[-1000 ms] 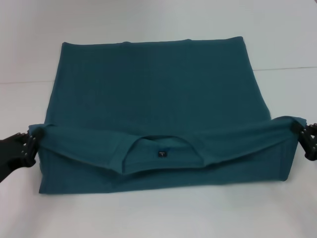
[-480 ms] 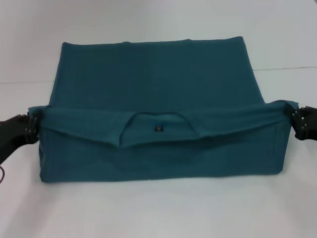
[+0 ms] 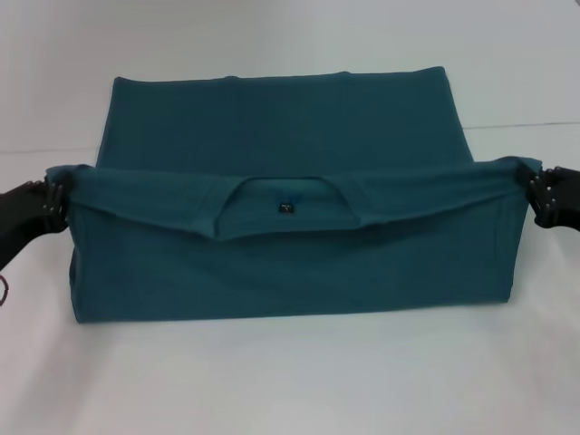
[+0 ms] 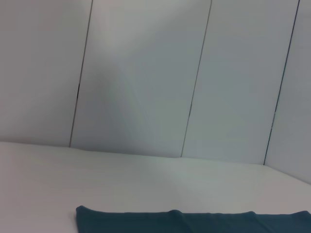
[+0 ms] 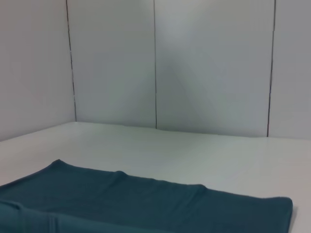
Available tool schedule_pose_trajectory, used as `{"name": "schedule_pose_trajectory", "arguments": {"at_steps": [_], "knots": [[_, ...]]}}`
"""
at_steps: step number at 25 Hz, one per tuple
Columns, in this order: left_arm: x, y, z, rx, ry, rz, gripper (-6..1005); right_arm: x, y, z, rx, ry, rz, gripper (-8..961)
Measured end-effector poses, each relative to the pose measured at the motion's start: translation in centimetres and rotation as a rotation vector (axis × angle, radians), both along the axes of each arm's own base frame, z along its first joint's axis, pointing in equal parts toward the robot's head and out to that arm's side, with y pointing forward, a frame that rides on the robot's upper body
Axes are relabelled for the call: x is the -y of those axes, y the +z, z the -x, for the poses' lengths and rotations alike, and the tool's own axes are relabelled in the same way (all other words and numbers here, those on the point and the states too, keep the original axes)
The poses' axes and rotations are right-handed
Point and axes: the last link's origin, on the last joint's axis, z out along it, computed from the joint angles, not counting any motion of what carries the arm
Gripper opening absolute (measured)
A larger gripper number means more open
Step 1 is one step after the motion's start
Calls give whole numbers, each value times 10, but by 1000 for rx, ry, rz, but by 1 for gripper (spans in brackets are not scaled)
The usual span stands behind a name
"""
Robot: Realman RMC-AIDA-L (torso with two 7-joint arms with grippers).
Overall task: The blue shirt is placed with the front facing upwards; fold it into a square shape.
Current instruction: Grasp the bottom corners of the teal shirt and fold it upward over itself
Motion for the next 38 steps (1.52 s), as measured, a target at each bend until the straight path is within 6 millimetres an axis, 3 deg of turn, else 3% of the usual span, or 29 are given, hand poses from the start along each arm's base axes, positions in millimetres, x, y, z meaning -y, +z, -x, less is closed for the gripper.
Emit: {"name": "schedule_pose_trajectory", "arguments": {"at_steps": [14, 38], "knots": [[-31, -1, -15, -47, 41, -8, 49, -26, 8, 5, 51, -39, -21, 35], [-59, -14, -27, -110, 150, 1, 49, -60, -15, 15, 198, -135, 19, 31]]}}
